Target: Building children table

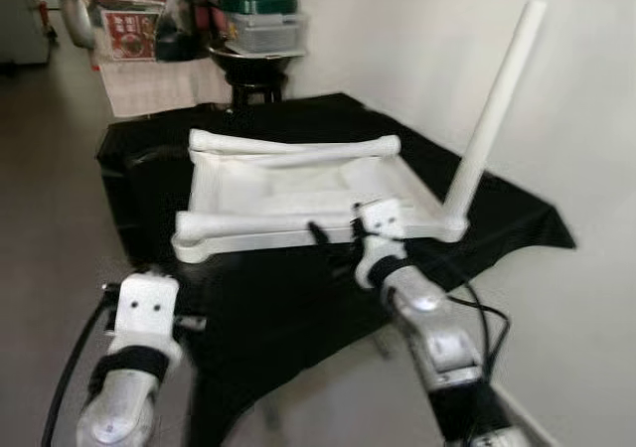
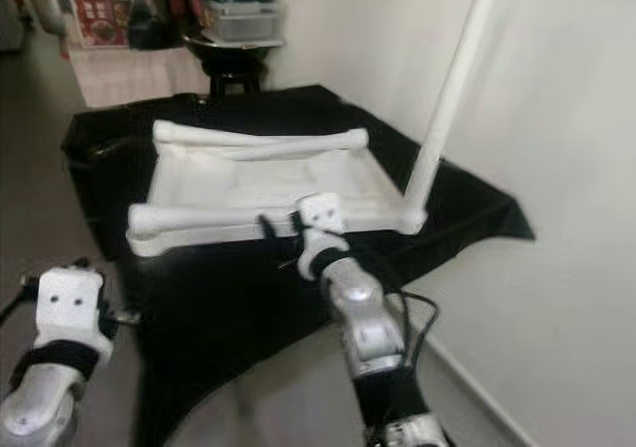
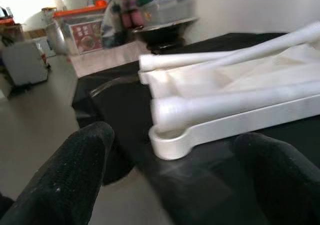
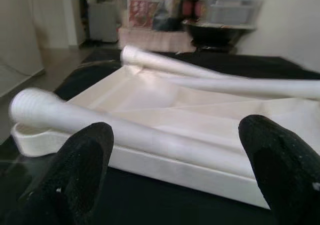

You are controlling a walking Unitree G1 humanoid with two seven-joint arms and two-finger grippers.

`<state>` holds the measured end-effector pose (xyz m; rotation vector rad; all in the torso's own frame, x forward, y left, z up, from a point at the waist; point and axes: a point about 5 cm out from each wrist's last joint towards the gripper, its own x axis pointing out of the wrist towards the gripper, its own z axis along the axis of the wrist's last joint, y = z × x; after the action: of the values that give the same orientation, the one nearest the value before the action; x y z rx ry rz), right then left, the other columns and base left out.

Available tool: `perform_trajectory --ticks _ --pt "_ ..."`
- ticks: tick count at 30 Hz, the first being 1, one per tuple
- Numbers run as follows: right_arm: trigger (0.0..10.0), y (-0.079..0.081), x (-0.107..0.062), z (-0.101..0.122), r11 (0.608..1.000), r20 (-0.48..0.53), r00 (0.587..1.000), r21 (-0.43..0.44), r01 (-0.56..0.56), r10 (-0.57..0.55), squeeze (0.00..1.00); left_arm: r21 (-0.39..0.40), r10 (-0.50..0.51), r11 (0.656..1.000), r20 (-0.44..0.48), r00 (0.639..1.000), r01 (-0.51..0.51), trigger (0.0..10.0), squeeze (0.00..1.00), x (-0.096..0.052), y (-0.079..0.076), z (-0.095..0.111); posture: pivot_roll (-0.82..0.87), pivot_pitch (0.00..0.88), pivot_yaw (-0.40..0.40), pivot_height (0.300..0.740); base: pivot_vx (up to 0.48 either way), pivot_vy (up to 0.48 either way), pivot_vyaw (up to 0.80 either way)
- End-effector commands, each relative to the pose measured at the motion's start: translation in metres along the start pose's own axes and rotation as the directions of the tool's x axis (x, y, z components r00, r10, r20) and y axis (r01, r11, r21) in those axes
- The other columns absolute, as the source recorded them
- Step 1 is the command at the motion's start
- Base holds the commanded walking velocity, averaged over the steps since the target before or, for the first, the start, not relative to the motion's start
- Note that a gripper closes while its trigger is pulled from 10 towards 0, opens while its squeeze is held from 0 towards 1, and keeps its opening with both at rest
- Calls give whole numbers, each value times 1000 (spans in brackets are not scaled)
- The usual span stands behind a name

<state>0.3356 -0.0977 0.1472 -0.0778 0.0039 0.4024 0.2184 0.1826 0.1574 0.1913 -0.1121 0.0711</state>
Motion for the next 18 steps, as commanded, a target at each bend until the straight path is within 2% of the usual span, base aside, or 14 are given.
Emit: perform_trajectory --ticks 1,2,4,7,11,18 --pt "10000 9 2 -7 998 -13 1000 -51 -24 24 0 32 -17 999 -61 998 19 10000 0 -1 0 -13 -34 0 -48 740 0 0 0" --pt "10000 11 1 -8 997 -13 999 -70 -36 35 0 38 -26 999 -64 998 28 10000 0 -2 -2 -14 -38 0 -46 740 0 0 0" --pt "10000 7 -4 -10 999 4 1000 -54 -5 6 0 46 -28 998 -75 997 31 10000 0 -9 -7 -19 -47 0 -46 740 0 0 0" --pt "10000 -2 -1 -9 999 -10 999 9 40 -40 0 15 18 1000 -70 997 -17 10000 0 -6 1 -15 -56 0 -48 740 0 0 0" --pt "10000 3 3 -9 1000 -30 1000 -6 -3 3 0 15 -29 999 -74 997 30 10000 0 2 -4 -15 -56 0 -60 740 0 0 0" --pt "10000 -1 4 -10 1000 -28 1000 1 5 -5 0 -4 -24 1000 -66 997 24 10000 0 1 -5 -14 -58 0 -69 740 0 0 0"
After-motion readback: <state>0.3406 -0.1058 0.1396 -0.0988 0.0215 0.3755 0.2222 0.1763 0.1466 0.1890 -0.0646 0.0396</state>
